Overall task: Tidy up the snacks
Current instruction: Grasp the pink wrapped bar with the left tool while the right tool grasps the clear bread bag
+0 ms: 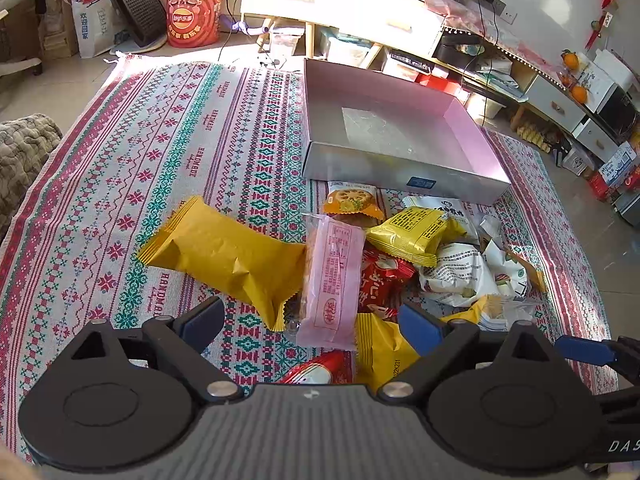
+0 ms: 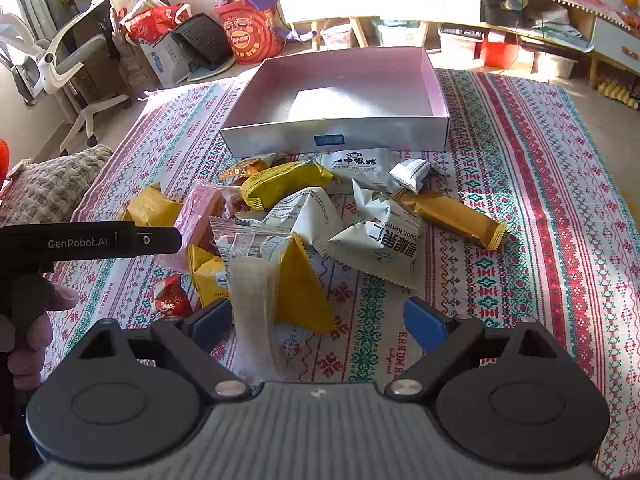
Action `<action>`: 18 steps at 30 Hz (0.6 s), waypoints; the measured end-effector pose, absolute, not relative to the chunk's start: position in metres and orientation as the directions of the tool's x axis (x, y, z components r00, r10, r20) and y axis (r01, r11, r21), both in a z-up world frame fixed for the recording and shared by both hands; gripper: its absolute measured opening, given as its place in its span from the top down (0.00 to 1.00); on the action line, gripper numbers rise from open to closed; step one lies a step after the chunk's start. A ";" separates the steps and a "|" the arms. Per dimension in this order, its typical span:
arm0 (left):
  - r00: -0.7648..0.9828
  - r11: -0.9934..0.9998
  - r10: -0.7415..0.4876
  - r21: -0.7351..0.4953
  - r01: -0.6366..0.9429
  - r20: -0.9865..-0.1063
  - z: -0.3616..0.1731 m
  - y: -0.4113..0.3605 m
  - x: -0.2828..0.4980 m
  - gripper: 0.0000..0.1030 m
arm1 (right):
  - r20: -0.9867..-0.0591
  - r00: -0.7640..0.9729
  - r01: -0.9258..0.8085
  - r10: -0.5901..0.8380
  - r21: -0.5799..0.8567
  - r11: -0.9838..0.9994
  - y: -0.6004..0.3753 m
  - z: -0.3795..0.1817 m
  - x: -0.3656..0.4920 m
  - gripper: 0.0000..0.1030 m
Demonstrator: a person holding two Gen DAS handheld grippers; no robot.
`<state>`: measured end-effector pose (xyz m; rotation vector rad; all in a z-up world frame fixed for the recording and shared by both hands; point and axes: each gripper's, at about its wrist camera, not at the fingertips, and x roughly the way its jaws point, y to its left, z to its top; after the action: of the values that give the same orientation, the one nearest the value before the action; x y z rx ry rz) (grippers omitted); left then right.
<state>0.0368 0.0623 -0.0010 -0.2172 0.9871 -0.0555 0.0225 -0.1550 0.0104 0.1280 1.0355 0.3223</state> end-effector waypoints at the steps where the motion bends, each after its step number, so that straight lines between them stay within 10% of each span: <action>1: 0.551 0.975 -0.153 -0.217 -0.052 -0.820 -0.002 0.063 0.038 0.12 | -0.822 0.464 -0.206 0.329 0.261 0.943 -0.153 0.010 0.022 0.16; 18: 0.543 0.952 -0.249 -0.306 -0.015 -0.802 -0.023 0.060 0.065 0.45 | -0.855 0.373 -0.186 0.360 0.311 0.932 -0.133 -0.014 0.025 0.43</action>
<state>0.0654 0.0597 -0.0228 -0.2926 0.9914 -0.1411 0.0254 -0.1327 -0.0136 0.1728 1.1372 0.3523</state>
